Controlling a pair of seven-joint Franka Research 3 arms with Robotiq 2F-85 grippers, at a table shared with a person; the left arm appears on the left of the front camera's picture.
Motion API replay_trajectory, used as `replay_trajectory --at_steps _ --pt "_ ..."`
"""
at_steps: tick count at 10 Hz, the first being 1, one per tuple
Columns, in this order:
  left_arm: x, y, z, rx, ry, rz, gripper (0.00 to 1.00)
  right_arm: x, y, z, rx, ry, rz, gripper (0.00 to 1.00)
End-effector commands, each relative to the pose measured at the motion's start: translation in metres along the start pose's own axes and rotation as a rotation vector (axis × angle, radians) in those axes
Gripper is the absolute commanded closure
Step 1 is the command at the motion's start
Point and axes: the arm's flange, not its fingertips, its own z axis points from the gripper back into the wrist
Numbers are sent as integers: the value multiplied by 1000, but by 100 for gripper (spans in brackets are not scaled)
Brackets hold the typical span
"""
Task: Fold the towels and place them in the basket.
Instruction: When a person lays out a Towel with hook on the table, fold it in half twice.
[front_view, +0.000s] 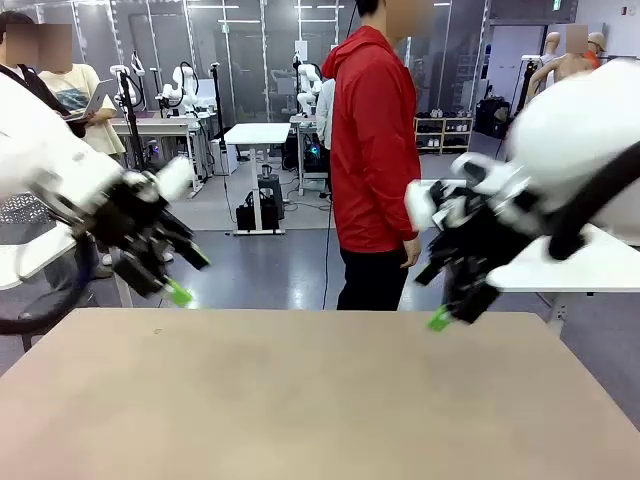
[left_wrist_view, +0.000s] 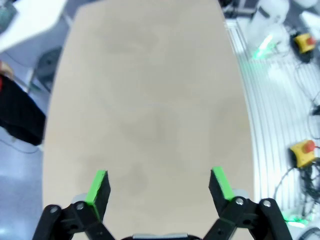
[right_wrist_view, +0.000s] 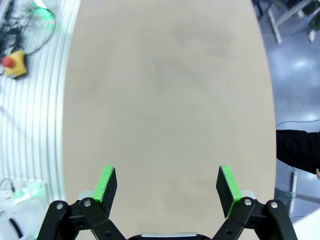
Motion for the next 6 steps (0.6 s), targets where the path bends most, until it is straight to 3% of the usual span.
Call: replay_trajectory --at_steps 1,4,6 --pt "4 -21 59 -51 4 -47 0 -13 40 88 -24 -39 12 0" --pt "-12 -42 136 -68 -51 -108 0 -34 65 178 -69 -169 -67 0" --pt "-26 -51 157 -71 -68 -85 0 -39 60 196 -57 -187 -96 0"
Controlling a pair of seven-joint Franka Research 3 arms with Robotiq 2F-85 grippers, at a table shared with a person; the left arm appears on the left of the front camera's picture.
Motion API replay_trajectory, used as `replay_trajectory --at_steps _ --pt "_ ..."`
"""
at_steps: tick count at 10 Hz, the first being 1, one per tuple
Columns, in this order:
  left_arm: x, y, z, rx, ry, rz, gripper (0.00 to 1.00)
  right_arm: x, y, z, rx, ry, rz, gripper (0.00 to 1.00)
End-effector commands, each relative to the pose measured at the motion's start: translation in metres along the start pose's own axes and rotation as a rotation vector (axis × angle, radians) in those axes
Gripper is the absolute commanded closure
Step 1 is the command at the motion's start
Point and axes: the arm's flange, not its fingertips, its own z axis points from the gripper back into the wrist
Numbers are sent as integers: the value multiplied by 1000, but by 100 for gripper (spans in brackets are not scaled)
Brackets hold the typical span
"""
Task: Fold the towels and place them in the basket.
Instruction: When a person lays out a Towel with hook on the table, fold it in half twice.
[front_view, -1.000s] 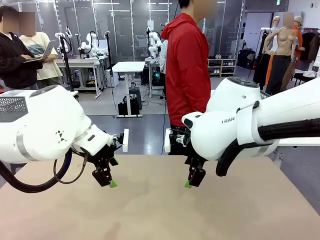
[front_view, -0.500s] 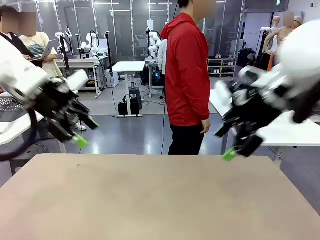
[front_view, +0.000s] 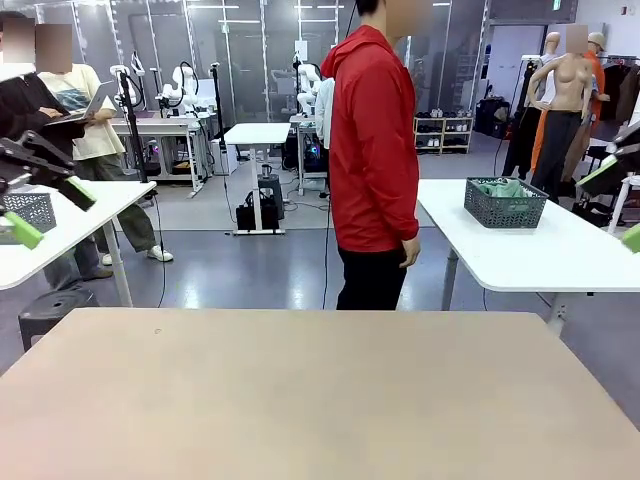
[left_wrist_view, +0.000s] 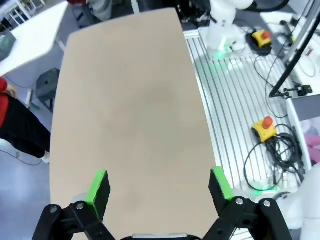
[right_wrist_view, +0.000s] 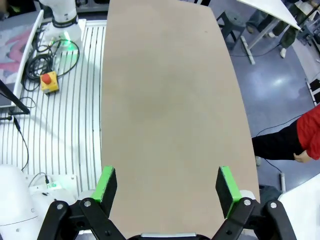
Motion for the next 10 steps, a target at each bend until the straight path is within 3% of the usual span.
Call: replay_trajectory --at_steps 1,5,7,10 --pt "10 3 -11 5 10 -5 0 4 6 -9 3 16 21 0" --pt "7 1 -7 -5 10 -2 0 5 1 -6 5 18 8 0" --pt "11 34 -12 -97 -95 126 0 1 -29 0 -9 39 -113 0" --pt "17 73 24 -130 -148 149 0 10 -81 42 -53 104 -165 0"
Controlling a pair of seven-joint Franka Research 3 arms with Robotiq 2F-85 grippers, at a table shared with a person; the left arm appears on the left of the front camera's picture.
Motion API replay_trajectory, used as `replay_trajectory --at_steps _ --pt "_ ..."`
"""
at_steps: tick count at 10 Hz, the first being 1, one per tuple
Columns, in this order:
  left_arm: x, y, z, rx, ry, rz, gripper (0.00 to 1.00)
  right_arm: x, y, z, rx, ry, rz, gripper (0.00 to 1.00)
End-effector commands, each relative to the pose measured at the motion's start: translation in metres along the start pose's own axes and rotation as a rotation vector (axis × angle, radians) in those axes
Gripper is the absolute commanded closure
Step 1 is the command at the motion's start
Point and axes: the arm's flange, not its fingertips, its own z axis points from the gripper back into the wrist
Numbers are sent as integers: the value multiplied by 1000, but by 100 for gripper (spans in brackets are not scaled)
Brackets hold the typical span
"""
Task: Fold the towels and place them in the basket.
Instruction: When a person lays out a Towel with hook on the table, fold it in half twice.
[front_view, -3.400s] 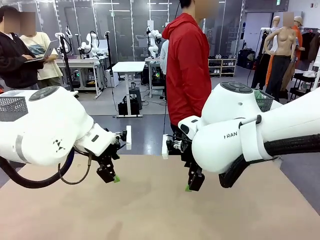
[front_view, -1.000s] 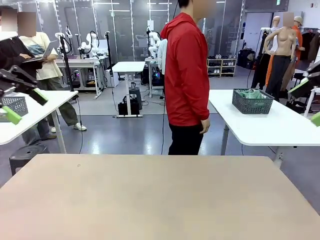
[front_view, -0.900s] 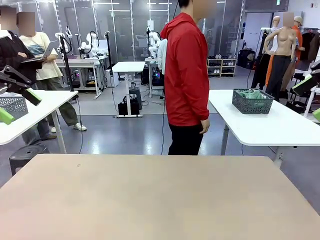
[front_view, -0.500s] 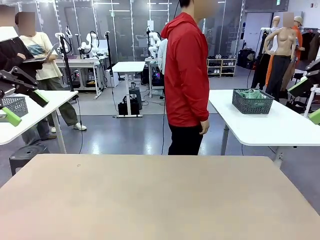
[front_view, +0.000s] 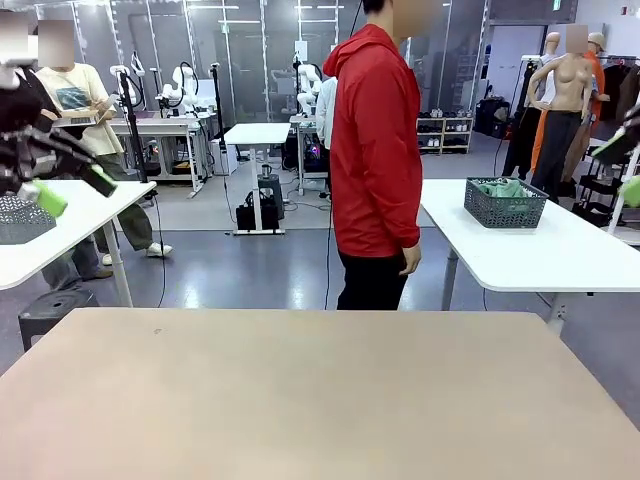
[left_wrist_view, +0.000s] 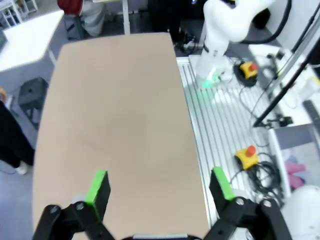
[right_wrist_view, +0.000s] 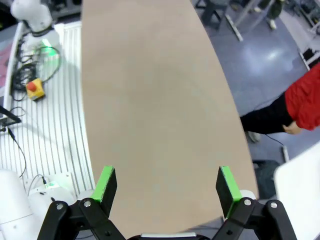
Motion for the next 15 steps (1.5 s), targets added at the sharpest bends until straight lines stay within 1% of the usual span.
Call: replay_trajectory --at_steps 1,3,4,6,7,9,11,12,14,15 --pt "15 16 38 -23 -30 16 0 12 -31 25 20 58 -22 0" --pt "15 11 74 -1 -30 56 0 6 -50 46 58 51 15 0" --pt "10 3 90 29 -35 90 0 -1 -51 54 66 45 23 0" --pt "-2 -14 113 156 -67 141 0 -15 -49 63 62 17 6 0" --pt "-8 -21 124 197 -80 130 0 -24 -48 66 57 5 10 0" --pt "-13 -27 141 242 -91 110 0 -36 -48 68 54 -16 -8 0" --pt "-8 -33 154 258 -72 119 0 -43 -49 64 47 -42 -12 0" --pt "-6 -34 158 275 -62 120 0 -45 -49 64 45 -58 -29 0" --pt "-6 -36 160 299 -47 125 0 -45 -47 65 89 -62 -45 0" --pt "-8 -35 161 302 -46 129 0 -44 -48 67 88 -61 -41 0"
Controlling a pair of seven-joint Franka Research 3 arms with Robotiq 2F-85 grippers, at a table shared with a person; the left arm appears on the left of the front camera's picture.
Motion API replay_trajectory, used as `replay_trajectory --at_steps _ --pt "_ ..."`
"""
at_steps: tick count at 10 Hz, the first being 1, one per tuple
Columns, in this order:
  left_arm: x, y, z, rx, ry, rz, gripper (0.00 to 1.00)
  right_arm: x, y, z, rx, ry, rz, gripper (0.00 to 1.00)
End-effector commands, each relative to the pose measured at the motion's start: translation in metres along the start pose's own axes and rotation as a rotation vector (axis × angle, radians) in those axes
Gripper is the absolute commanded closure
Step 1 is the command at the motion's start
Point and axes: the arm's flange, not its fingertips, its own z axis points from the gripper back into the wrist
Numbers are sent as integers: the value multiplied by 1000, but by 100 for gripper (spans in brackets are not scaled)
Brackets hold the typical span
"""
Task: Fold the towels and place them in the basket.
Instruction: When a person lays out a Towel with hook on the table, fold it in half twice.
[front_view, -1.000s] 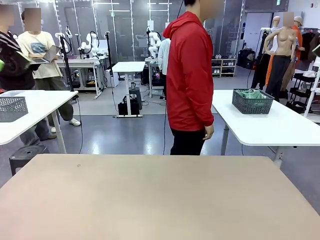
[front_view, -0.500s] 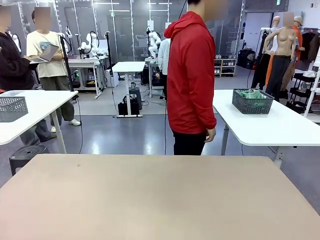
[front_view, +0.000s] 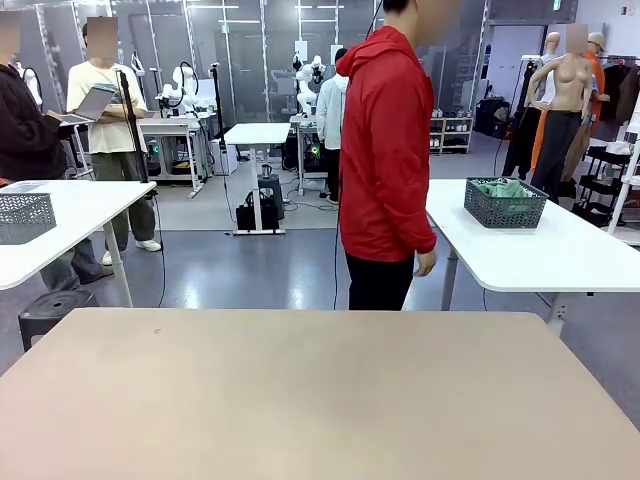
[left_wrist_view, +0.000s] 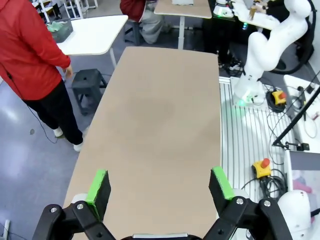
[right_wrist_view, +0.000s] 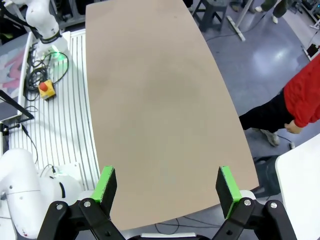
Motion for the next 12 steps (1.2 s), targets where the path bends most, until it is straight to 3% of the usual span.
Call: replay_trajectory --at_steps 1,10,12 --pt "-1 -3 -2 34 19 17 0 0 -1 3 19 -20 15 0" --pt "-2 2 0 5 8 5 0 0 -1 2 4 4 -8 0" --pt "2 2 0 22 21 -2 0 0 -3 1 -11 -16 42 0"
